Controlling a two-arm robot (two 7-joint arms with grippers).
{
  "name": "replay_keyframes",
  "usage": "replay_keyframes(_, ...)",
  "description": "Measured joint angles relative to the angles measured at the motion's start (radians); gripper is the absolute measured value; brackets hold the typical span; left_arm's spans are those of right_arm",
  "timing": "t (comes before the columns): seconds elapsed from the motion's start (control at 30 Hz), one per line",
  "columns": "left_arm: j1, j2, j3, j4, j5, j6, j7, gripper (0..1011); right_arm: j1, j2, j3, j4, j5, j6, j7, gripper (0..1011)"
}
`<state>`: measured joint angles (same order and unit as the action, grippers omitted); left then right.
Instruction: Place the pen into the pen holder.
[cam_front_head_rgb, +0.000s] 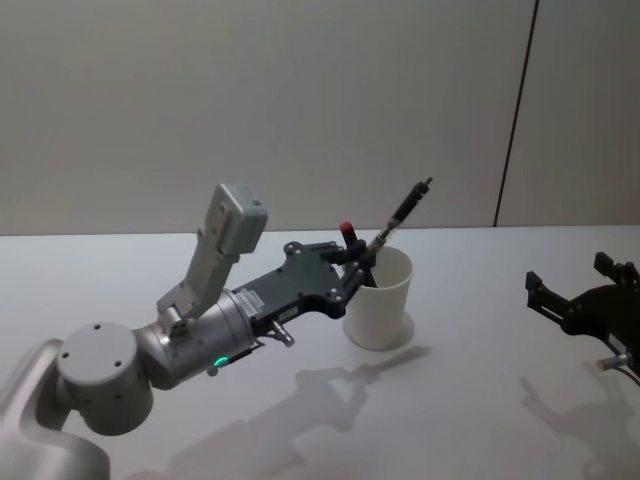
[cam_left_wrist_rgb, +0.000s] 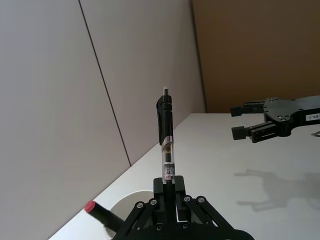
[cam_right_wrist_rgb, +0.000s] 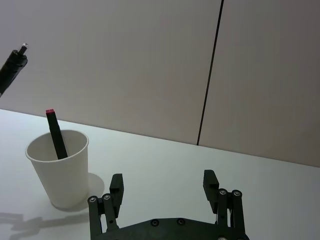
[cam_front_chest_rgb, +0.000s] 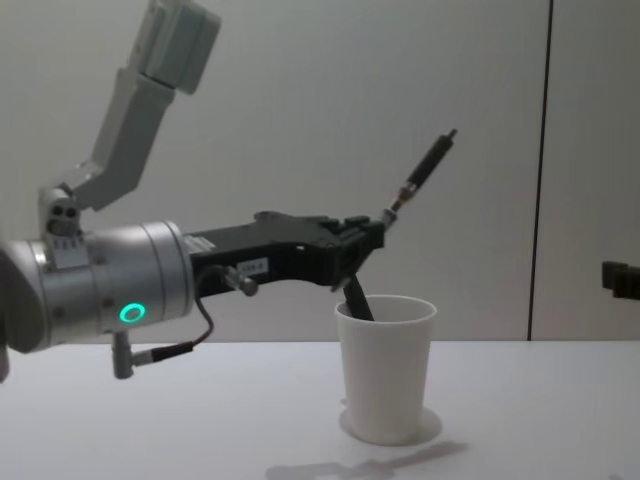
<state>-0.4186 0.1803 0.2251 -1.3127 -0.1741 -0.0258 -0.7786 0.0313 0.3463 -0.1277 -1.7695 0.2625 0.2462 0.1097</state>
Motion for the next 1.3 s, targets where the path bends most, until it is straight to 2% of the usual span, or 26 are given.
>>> replay_keyframes(0.83, -0.058, -0.056, 0.074, 0.062, 0.014, -0.024, -0.046, 129, -0.017, 0.009, 0.015, -0.005, 0.015, -0.019, 0.001, 1002)
replay_keyframes(1.03, -0.07, -0.067, 0.087, 0.076, 0.015, -0.03, -0.047, 129, -0.023, 0.014, 0.023, -0.005, 0.041, -0.036, 0.018, 1002)
replay_keyframes(1.3, -0.088, -0.082, 0.103, 0.097, 0.013, -0.036, -0.046, 129, -0.028, 0.023, 0.038, -0.001, 0.107, -0.064, 0.064, 1002)
